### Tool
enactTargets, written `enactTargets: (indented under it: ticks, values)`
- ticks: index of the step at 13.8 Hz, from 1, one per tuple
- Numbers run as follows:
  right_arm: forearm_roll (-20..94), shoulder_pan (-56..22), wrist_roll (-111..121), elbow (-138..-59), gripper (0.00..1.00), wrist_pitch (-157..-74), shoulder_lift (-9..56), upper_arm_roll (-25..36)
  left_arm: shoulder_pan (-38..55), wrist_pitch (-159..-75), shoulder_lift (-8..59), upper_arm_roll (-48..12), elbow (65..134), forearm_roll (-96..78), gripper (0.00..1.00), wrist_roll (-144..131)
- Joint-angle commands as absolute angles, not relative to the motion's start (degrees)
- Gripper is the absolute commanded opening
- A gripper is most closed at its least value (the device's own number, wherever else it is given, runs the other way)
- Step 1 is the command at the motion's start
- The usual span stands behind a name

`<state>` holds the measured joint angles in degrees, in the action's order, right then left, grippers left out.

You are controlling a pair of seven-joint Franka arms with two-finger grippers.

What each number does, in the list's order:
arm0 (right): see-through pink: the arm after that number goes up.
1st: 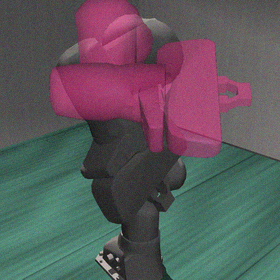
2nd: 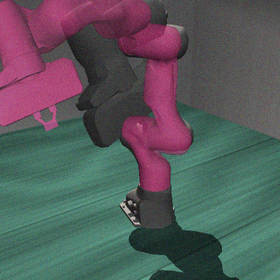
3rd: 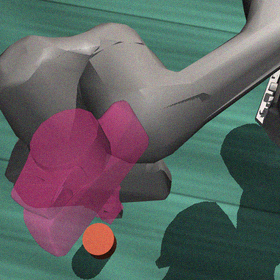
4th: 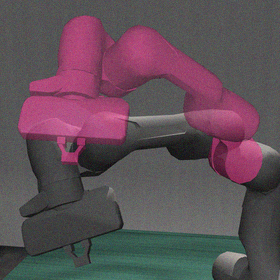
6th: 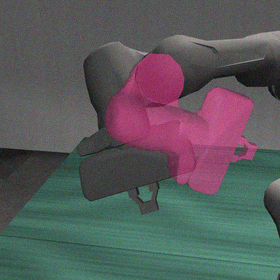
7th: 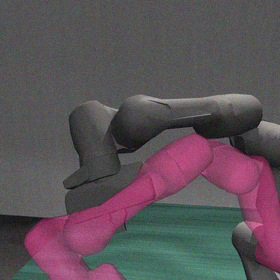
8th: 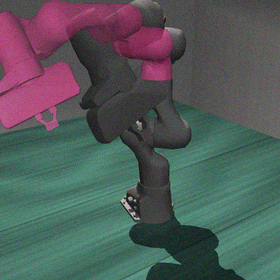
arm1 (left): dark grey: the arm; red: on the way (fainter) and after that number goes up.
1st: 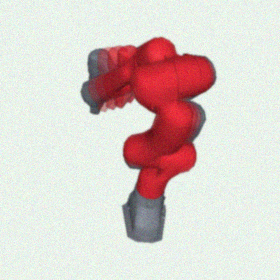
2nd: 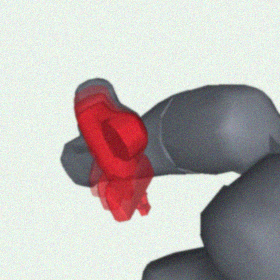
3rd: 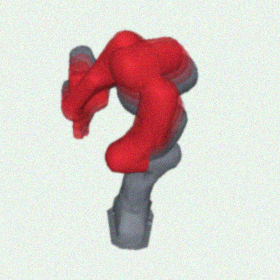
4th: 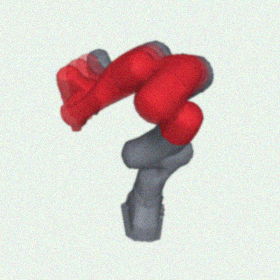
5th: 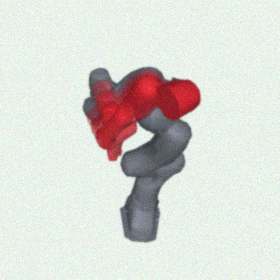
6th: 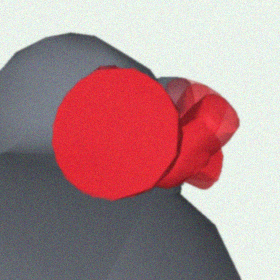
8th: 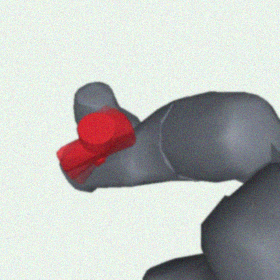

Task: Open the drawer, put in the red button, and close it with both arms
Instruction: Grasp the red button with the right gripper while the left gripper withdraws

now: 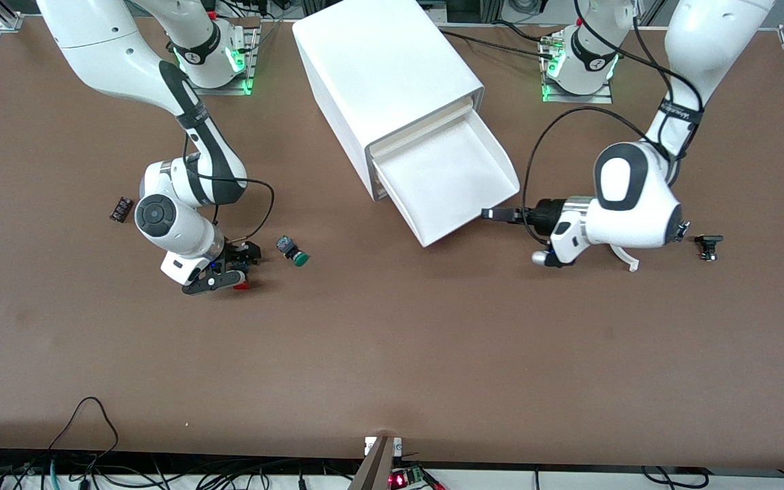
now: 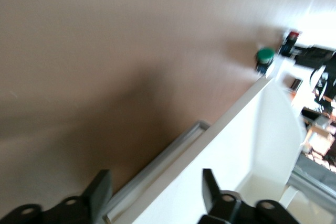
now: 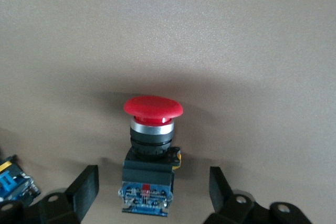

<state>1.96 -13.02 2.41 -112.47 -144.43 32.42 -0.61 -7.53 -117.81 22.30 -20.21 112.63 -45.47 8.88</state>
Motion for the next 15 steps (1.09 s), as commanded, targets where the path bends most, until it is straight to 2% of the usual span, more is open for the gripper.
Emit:
enactTargets:
  ticks: [1,4,6,7,9,12,15]
  values:
    - [2.90,-12.83,2.64,-111.80,0.92,-145.63,33.84,-0.88,-8.79,-116.89,11.64,-12.78,112.24,-43.68,1.00,8.17]
    - [2.90,-12.83,2.55,-111.80,0.84,-145.55,33.84,-0.79,-9.40,-116.55,5.39,-8.80,112.24,-43.42,1.00,8.26]
    - [2.90,-12.83,2.64,-111.27,0.65,-145.37,33.84,-0.79,-9.49,-113.40,1.51,-5.47,111.63,-38.35,1.00,8.61]
    - [2.90,-12.83,2.90,-110.75,0.55,-145.11,33.84,-0.79,-9.49,-108.94,0.80,-4.58,107.62,-33.45,1.00,8.61]
    - [2.99,-12.83,3.08,-110.30,0.44,-144.93,33.84,-0.79,-9.49,-98.83,0.70,-4.48,97.96,-21.68,1.00,8.18]
    - [2.90,-12.83,3.16,-110.21,0.36,-144.84,33.84,-0.79,-8.79,-90.02,0.70,-6.67,88.70,-7.69,1.00,7.56]
    - [2.90,-12.83,3.16,-110.13,0.33,-144.84,33.58,-0.79,-8.70,-88.16,0.79,-11.50,87.89,-0.02,1.00,1.43]
